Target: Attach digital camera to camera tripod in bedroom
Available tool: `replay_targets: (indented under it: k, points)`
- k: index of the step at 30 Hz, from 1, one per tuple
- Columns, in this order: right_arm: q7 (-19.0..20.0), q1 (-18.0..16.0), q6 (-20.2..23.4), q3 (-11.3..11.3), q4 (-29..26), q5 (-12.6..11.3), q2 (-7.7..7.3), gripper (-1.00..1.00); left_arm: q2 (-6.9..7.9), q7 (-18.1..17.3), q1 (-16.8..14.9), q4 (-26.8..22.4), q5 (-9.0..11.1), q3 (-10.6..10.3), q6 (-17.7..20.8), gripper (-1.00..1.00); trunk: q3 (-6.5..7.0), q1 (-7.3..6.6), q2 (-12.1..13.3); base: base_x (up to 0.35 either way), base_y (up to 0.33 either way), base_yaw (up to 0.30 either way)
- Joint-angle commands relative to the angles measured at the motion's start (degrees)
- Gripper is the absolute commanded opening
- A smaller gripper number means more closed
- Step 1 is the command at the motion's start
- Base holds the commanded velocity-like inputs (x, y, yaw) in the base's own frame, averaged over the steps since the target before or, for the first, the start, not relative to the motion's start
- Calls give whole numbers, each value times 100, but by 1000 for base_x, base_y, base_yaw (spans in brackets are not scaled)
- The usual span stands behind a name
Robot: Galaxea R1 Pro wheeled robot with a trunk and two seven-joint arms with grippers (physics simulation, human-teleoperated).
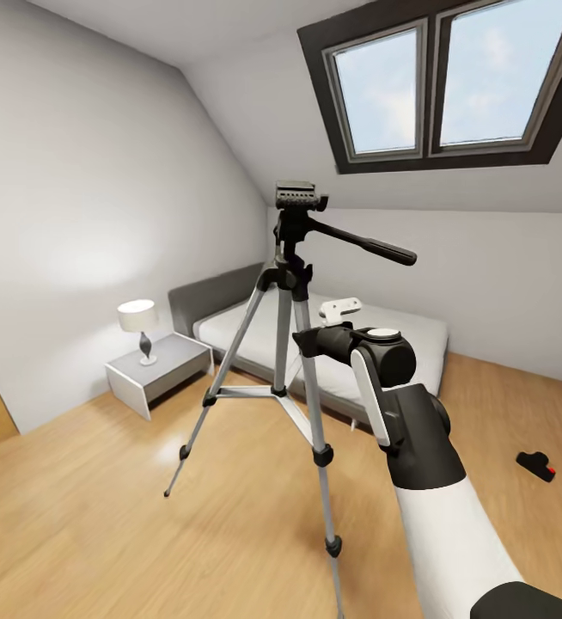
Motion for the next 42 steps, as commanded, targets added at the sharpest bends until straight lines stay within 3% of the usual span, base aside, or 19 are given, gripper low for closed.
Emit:
replay_targets:
  k: [1, 30, 42]
  points:
    - [28, -7, 25, 0, -4, 12, 4, -100, 0, 0, 3, -11, 25, 1, -3, 100, -5, 4, -4, 289, 231, 0]
    - [30, 26, 25, 3, -2, -23, 4, -100, -3, 0, 3, -14, 25, 1, -6, 100, -5, 4, -4, 285, 238, 0]
    - [30, 83, 25, 3, 12, -26, 4, -100, -3, 0, 3, -14, 25, 1, -11, 100, -5, 4, -4, 86, 74, 0]
